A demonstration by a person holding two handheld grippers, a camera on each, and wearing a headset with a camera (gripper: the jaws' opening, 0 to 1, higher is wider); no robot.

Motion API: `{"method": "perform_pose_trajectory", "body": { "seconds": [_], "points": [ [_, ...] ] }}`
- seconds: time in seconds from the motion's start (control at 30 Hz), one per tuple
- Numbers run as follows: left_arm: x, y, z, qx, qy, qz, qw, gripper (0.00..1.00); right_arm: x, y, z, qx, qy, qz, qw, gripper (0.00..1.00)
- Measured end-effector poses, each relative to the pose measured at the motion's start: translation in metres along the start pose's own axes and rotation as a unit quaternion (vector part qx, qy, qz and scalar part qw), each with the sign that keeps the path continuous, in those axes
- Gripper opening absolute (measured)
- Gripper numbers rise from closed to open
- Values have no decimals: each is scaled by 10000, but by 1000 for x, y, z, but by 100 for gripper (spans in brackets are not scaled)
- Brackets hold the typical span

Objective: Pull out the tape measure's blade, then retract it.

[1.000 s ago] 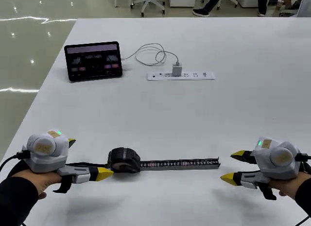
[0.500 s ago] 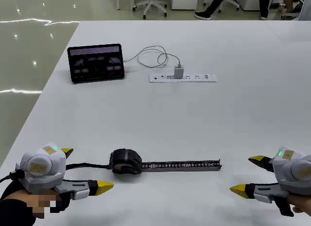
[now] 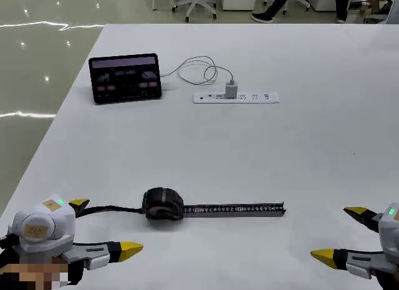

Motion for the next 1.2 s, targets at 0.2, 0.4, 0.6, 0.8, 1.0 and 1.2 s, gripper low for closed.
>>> {"method": "perform_pose_trajectory", "body": {
  "seconds": [0.2, 0.4, 0.6, 0.8, 1.0, 1.2],
  "points": [
    [5, 1, -6, 39, 64, -166, 9998, 100, 3, -14, -7, -11, 39, 35, 10000, 84],
    [7, 3, -9, 36, 137, -225, 9996, 100, 2, -14, -13, -66, 114, 177, 9998, 95],
    [3, 8, -9, -41, 82, -195, 9998, 100, 1, -10, -16, -56, 117, 222, 9997, 100],
    [4, 8, -11, -44, 113, -183, 9998, 100, -2, -7, -18, -15, 54, 126, 9999, 100],
    [2, 8, -14, -12, 146, -198, 9997, 100, -4, -6, -21, 75, -23, -27, 10000, 100],
    [3, 5, -16, 4, 130, -239, 9996, 100, -2, -3, -23, 49, -24, -63, 10000, 99]
  ]
}}
Point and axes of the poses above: the centre of the closed fingertips' face, and the gripper's own axes: z roughly forward along the fingers, y roughly to its right, x roughly out of its top, the point moved 1 cm from there along -z, roughly backward along the fingers, and after that the axes turned 3 degrees about y, right-handed, at the moved point
